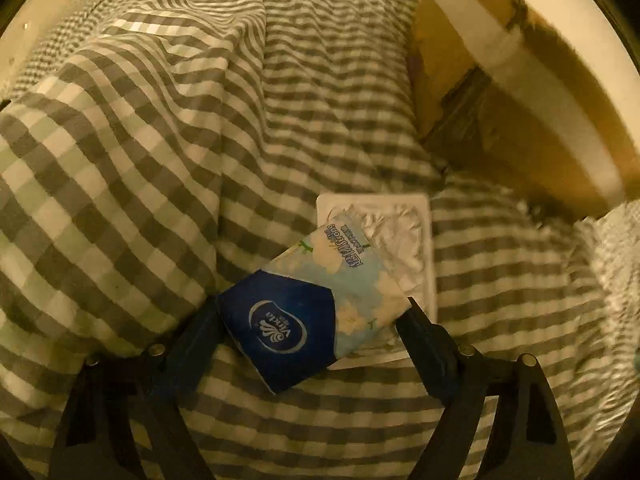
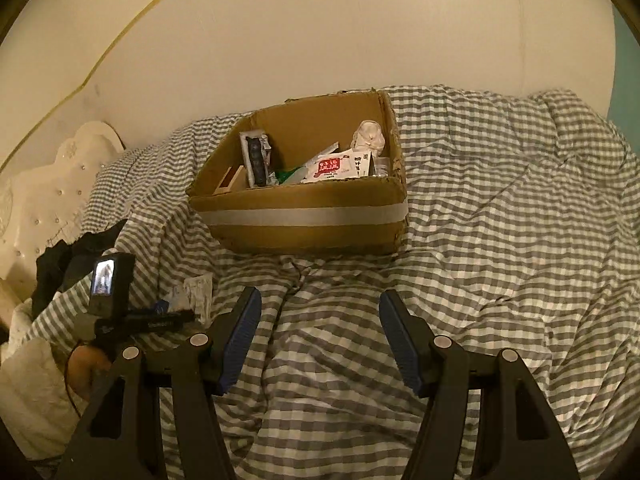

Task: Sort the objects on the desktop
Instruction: 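Withdraw the left gripper and grasp the blue-and-white tissue packet, then grasp the teal blister card with the right gripper while the left holds the tissue packet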

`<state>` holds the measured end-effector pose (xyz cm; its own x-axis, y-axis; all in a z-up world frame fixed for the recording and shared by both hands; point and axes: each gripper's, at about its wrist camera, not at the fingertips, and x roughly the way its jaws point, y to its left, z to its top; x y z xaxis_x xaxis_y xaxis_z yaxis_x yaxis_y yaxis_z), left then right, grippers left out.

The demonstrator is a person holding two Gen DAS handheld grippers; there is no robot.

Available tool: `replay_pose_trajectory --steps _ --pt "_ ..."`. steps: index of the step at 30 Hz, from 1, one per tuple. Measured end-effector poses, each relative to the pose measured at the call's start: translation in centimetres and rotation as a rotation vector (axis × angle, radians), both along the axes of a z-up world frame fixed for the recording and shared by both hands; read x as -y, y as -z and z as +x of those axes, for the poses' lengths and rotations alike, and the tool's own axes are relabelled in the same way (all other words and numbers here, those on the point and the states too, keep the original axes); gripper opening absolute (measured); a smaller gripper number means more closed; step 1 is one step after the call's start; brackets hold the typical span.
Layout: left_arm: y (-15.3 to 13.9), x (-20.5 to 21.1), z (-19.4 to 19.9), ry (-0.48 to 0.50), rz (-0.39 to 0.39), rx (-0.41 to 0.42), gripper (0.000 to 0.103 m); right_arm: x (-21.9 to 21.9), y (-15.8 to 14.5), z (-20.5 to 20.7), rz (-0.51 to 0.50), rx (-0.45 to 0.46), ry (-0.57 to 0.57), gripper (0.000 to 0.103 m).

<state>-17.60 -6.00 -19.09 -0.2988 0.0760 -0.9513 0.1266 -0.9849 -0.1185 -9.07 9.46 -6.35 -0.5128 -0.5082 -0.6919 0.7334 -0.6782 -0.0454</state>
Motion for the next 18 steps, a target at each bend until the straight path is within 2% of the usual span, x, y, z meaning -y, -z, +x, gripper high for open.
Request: replay_pose_trajectory --steps 4,9,12,15,18 --pt "-1.6 -0.4 0.7 0.019 -0.007 -0.052 0.087 0.4 0.3 -0.1 0.01 0.005 -0.002 0.062" --pt "-6.0 -0.8 1.4 0.059 -0.107 -0.177 0.087 1.8 0.7 1.1 0.021 0.014 -0.034 0.062" --pt "-8.2 -0.6 0.7 0.106 -0.118 -0.225 0.087 3.7 1.2 2.5 0.04 0.022 -0.084 0.062" --pt "-10.7 1.0 -0.5 0.137 -0.13 -0.268 0.087 6.3 1.7 4.6 0.048 0.013 -0.185 0.062" --pt "-11.9 1.7 -1.4 0.166 -0.144 -0.304 0.087 9.4 2.7 5.9 0.082 0.013 -0.236 0.062"
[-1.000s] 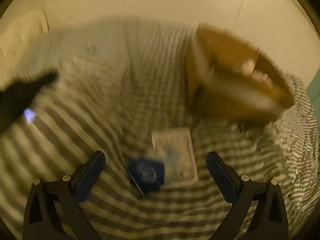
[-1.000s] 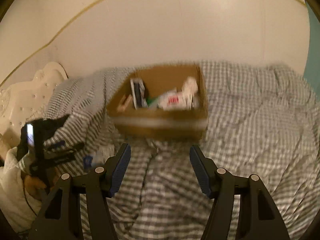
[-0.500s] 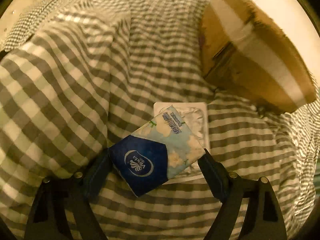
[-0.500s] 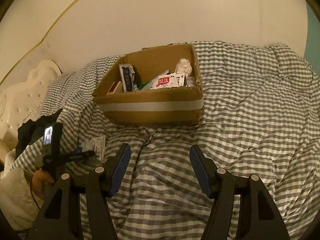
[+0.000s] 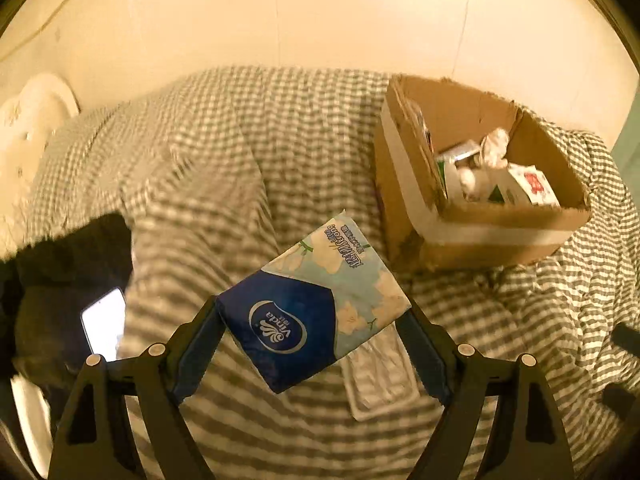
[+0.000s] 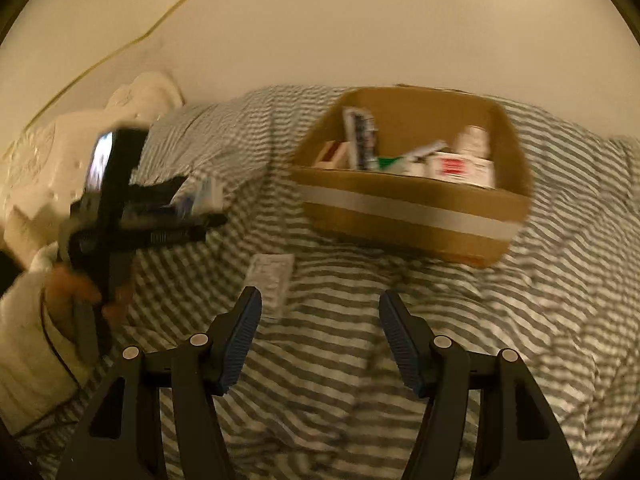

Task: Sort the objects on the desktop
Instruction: 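Grasp the teal blister card with the right gripper while the left holds the tissue packet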

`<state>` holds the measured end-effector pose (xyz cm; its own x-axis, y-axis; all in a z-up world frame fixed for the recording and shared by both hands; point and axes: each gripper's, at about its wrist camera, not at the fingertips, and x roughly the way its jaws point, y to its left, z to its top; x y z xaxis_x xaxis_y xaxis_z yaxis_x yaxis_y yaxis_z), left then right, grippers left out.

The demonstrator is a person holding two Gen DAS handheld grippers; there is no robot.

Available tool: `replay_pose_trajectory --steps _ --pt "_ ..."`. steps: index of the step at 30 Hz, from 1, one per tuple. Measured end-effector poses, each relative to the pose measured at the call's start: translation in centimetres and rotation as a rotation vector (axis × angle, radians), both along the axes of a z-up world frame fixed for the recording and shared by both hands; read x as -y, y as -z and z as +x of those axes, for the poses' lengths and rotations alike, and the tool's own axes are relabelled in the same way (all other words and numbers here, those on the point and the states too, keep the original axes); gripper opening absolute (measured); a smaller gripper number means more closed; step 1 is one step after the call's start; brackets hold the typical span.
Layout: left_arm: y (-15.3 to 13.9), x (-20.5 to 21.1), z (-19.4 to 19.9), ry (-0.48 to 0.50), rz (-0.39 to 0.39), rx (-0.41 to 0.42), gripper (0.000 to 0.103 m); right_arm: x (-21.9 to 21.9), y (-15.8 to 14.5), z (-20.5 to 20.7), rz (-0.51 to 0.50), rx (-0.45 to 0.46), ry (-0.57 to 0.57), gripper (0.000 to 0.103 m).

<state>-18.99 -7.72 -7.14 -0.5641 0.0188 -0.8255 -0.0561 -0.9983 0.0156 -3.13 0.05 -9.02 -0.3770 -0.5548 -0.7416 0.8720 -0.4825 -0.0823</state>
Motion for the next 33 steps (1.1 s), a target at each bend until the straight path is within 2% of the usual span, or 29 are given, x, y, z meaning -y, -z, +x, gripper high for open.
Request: replay_pose_trajectory --steps 4,9,11,14,19,22,25,28,29,33 --pt "0.9 0.2 -2.2 0.042 -0.005 -0.008 0.087 4.6 2.7 0.9 0.032 0.038 -0.037 0.062" --pt "2.3 0.2 -4.9 0.115 -0.015 -0.008 0.087 10.2 8.8 1.1 0.124 0.109 -0.043 0.062" --pt "2.7 0.6 -5.2 0.131 0.015 -0.007 0.087 12.1 11.0 1.0 0.176 0.11 -0.041 0.062" --pt "4.0 1.5 -6.6 0.117 0.036 0.01 0.087 14.3 13.6 0.8 0.22 0.108 -0.04 0.062" --pt "5.9 2.9 -8.3 0.08 0.072 0.057 0.087 16.3 16.9 -0.3 0.244 0.16 -0.002 0.062" --pt "6.3 2.9 -8.3 0.075 0.069 0.061 0.087 16.9 18.0 -0.8 0.255 0.113 0.04 0.063" --pt "6.1 2.7 -8.1 0.08 0.064 0.049 0.087 16.5 18.5 -1.7 0.268 0.05 0.121 0.067" --pt "6.1 2.3 -7.8 0.081 0.05 0.043 0.087 15.2 19.1 -3.1 0.23 0.14 0.148 0.066" --pt "6.0 2.1 -7.8 0.084 0.046 0.041 0.087 14.9 18.9 -3.1 0.224 0.145 0.143 0.062" --pt "5.4 1.6 -7.2 0.088 0.022 0.013 0.087 13.7 17.4 -2.3 0.194 0.152 0.113 0.06"
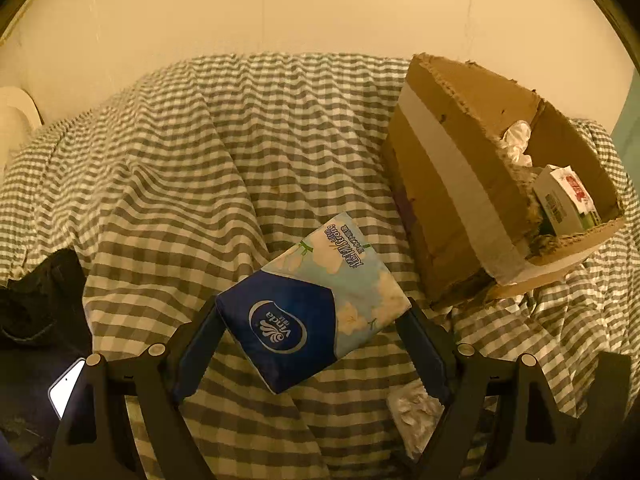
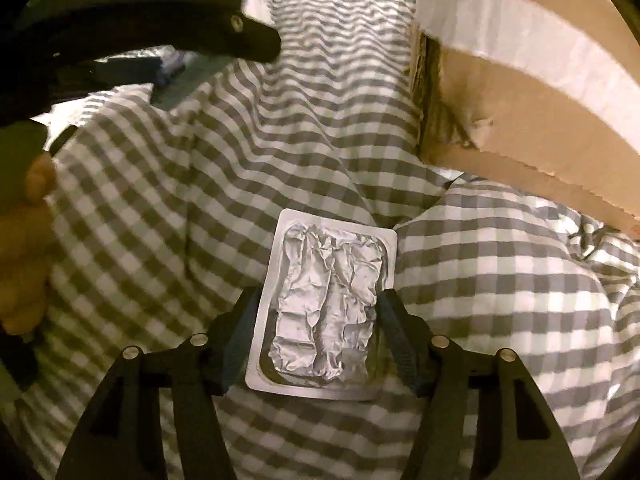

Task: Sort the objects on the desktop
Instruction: 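Grasp the teal blister card with the right gripper while the left holds the tissue packet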

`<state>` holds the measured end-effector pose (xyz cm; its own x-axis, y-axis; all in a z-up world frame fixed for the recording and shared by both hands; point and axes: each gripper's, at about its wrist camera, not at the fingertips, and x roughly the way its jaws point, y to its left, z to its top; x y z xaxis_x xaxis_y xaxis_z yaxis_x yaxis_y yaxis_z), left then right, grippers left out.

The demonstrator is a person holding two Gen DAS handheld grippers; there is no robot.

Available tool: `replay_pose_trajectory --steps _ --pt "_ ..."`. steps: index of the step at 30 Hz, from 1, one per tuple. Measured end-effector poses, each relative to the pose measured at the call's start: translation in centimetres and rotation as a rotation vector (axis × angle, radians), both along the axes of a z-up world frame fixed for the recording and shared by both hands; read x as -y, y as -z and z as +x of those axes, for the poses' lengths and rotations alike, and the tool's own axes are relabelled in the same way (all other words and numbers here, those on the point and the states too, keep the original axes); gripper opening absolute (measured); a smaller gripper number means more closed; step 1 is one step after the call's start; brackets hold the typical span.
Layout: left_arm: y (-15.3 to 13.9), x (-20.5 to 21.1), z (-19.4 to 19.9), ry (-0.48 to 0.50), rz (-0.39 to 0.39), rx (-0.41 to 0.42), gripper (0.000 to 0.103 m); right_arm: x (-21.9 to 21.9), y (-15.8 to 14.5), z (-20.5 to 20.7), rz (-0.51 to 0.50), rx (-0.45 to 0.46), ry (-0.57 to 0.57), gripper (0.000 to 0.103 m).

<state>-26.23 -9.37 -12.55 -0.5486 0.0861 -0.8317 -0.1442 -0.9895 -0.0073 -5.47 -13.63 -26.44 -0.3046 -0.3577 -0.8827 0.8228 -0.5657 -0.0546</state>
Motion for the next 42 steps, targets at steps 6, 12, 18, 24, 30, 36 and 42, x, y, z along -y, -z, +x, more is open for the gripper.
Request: replay_pose_trajectory --steps 6,12,18,24,30,36,42 --pt "-1.5 -0.6 2.3 -0.009 0.027 -0.013 0.087 -3.7 -4.3 1.2 -0.049 0.001 -0.008 0.017" --pt "-3.8 -1.9 6.2 -0.007 0.062 -0.034 0.087 -7.3 -9.2 2.0 -0.043 -0.078 -0.002 0.004" --pt "-5.4 -4.3 9.8 0.044 0.017 -0.055 0.087 -11.5 -13.2 1.5 -0.123 -0.073 0.052 0.002" --pt "-5.9 -5.2 11.5 0.023 0.008 -0.059 0.087 -14.1 -15.6 2.3 -0.201 -0.071 0.064 0.003" --pt "-3.7 -4.8 11.1 0.005 0.022 -0.015 0.087 -13.3 -14.3 2.7 -0.191 -0.023 0.043 0.023" --pt "-1.2 -2.7 8.8 -0.112 0.05 0.031 0.087 -9.8 -10.3 0.3 -0.132 0.037 0.054 0.027" --pt "0.7 -0.2 6.4 -0.219 0.114 0.058 0.087 -6.1 -6.1 -3.3 -0.063 0.108 0.097 0.027"
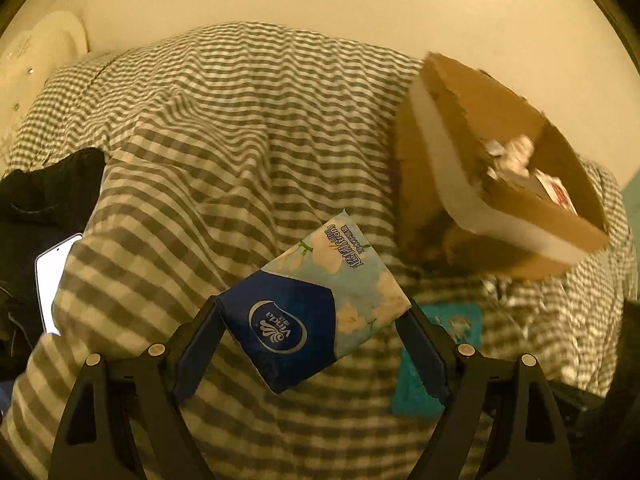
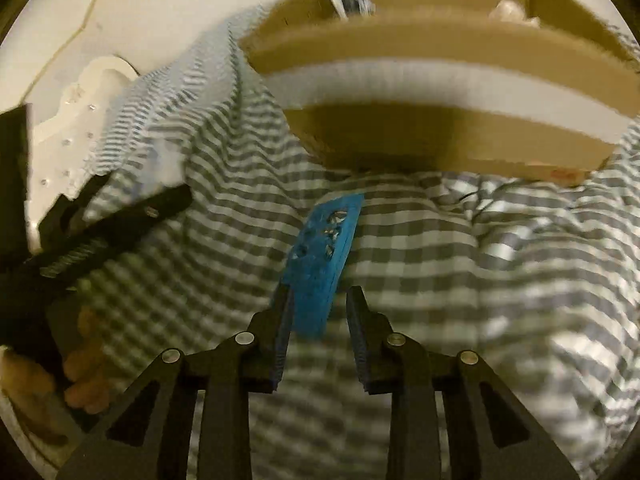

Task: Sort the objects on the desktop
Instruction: 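Grasp the teal blister card with the right gripper while the left holds the tissue packet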

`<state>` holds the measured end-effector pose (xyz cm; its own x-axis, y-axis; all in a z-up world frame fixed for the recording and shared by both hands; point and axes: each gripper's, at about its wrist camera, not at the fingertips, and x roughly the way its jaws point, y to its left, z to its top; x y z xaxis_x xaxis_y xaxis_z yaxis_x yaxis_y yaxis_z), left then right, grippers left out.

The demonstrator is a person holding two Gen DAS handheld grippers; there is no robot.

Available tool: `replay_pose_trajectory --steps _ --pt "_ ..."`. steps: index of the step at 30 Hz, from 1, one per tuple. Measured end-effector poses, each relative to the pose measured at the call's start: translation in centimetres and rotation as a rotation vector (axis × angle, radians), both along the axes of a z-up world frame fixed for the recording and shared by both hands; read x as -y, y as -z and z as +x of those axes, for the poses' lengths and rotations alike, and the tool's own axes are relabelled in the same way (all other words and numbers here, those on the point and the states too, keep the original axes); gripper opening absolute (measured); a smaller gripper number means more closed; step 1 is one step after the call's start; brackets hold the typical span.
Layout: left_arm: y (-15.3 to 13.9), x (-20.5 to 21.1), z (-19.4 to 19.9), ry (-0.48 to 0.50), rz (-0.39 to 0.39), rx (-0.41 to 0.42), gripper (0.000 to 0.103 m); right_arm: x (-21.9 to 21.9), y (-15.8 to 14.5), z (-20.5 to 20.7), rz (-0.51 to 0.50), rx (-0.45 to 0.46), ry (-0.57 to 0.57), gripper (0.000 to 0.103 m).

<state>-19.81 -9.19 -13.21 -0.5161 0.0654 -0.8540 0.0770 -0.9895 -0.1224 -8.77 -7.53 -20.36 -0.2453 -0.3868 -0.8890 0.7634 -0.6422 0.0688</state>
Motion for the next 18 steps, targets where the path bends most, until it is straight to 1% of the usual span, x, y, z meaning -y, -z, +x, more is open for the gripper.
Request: replay_pose_trajectory --steps 2,5,6,7,8,10,14,16,18 --pt "0.1 0.3 -0.4 -0.01 0.003 0.002 0.087 0.9 1.2 -0.7 0.006 0.014 0.019 0.027" --pt "0.0 0.3 -0.8 -0.004 0.008 -0.008 0.087 2.2 2.2 -0.9 -0.004 0.001 0.022 0.026" --pt "-0.1 0.2 -0.9 0.002 0.003 -0.011 0.087 2.5 2.4 -0.9 -0.007 -0.002 0.017 0.018" --pt "0.0 0.0 -1.1 0.009 -0.007 -0.01 0.087 3.0 2.6 -0.8 -0.009 -0.009 0.012 0.014" --pt "0.1 -0.1 -1.2 0.015 -0.018 -0.009 0.087 3.3 2.8 -0.6 -0.015 -0.01 0.004 0.012" --pt "0.3 -0.3 -1.3 0.022 -0.036 -0.005 0.087 3.9 2.8 -0.2 -0.018 -0.034 -0.011 0.011" --pt "0.4 -0.3 -1.2 0.019 -0.04 0.002 0.087 4.0 2.1 1.1 -0.026 -0.038 -0.052 0.009" --pt "0.2 -0.4 -1.0 0.011 -0.033 0.0 0.087 3.9 2.1 1.2 -0.019 -0.006 -0.058 0.009" --pt "0.1 -0.5 -0.7 0.009 -0.034 -0.006 0.087 4.4 2.7 1.4 0.001 -0.001 -0.055 0.012"
